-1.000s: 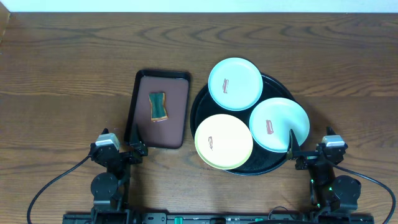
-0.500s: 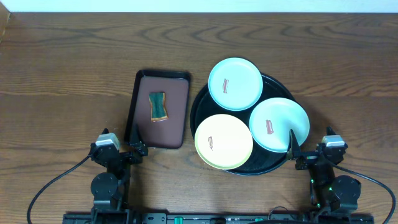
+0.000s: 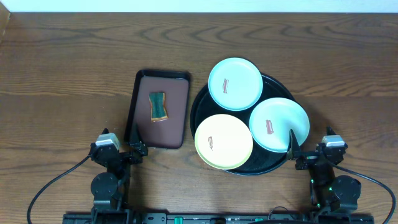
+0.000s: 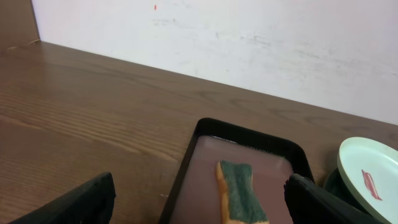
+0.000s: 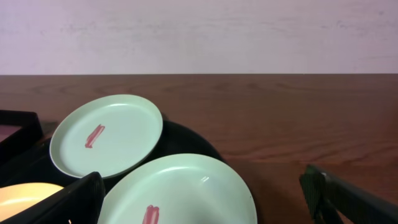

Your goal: Clean dirty plates on tray and stack at the side

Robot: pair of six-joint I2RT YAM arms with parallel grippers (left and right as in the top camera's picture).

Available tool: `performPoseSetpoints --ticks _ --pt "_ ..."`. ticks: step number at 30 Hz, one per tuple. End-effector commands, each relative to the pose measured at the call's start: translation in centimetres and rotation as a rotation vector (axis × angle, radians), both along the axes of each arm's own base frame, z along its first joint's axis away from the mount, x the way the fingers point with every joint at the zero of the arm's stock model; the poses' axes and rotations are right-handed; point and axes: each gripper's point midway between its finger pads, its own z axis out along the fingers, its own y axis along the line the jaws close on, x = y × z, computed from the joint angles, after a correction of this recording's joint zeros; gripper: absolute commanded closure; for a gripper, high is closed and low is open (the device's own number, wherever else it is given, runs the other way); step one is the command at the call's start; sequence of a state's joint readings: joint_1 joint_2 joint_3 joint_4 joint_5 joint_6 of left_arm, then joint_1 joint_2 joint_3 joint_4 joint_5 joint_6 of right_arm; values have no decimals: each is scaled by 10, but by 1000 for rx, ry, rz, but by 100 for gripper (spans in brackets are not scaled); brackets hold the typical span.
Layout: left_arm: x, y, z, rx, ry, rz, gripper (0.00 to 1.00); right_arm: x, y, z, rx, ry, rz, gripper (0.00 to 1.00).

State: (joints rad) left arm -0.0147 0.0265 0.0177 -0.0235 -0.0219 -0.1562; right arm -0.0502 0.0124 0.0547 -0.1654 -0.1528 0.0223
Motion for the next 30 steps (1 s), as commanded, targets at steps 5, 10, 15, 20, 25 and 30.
performPoseSetpoints --ticks 5,10,15,20,25,30 --pt "-2 4 -19 13 66 19 12 0 -3 -3 14 7 -15 1" --pt "-2 4 -19 13 66 19 12 0 -3 -3 14 7 -15 1" --pt "-2 4 -19 13 66 19 12 0 -3 -3 14 7 -15 1" --pt "-1 4 -17 13 58 20 12 0 -3 -3 13 7 -16 1" --pt "-2 4 -19 13 66 18 12 0 2 -2 41 6 8 1" --pt "0 -17 -17 -28 56 -98 12 -2 18 4 188 10 88 1"
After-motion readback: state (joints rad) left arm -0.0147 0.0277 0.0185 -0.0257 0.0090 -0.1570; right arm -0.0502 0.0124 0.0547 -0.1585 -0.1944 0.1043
